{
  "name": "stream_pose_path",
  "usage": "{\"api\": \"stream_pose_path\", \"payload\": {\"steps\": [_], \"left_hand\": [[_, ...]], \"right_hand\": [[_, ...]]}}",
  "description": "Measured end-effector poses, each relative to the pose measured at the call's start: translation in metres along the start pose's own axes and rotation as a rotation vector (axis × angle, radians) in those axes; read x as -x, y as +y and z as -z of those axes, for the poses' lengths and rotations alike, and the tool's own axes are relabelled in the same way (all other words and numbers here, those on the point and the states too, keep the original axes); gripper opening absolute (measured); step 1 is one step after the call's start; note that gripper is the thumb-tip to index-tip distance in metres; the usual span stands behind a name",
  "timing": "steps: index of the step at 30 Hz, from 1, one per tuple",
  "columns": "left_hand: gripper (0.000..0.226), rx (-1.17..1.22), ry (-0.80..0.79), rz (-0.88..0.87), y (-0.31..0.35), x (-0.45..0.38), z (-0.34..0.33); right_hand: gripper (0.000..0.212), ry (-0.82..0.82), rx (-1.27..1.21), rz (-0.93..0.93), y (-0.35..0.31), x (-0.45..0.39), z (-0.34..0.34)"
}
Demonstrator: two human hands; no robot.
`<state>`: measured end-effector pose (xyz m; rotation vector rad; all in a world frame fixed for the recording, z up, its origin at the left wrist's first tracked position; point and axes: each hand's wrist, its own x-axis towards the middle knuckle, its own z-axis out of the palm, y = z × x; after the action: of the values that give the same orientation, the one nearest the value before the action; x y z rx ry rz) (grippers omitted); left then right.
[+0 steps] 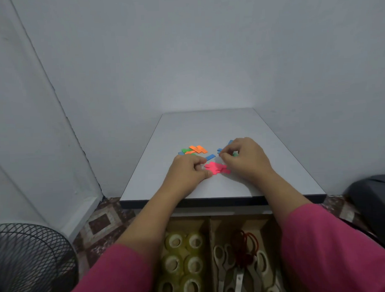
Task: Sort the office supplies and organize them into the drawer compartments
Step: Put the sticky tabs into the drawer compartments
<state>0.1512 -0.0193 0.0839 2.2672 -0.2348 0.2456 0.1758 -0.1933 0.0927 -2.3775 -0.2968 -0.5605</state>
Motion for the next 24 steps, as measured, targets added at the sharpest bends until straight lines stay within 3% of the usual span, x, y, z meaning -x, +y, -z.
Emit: {"api": "stream_pose_path", "payload": {"steps": [4,9,13,17,21,24], "left_hand": [[0.029,-0.073,0.019,0.008,0.001,0.0,0.0],[0.015,-0.083,0.009,0.044,0.003,0.001,0.0],[0.011,0.0,-0.03,0.046,-0.001,-0.002,0.001],[0.024,-0.018,-0.009,0.076,-0.004,-0.005,-0.001],[0.011,-0.02,-0.01,0.065,-0.001,-0.004,-0.002],[0.012,-0.028,0.0,0.061,-0.001,-0.003,-0.002]], "right_hand": [[0.025,-0.085,0.25,0.144,-0.001,0.006,-0.002],[0.029,-0.113,0.326,0.186,0.001,0.01,-0.003],[0.024,-0.145,0.293,0.156,0.001,0.01,-0.002],[0.023,-0.249,0.298,0.063,-0.006,0.005,0.001],[0.031,-0.419,0.574,0.011,-0.025,-0.012,0.008],[0.029,-0.45,0.588,-0.074,-0.033,-0.019,0.005]]}}
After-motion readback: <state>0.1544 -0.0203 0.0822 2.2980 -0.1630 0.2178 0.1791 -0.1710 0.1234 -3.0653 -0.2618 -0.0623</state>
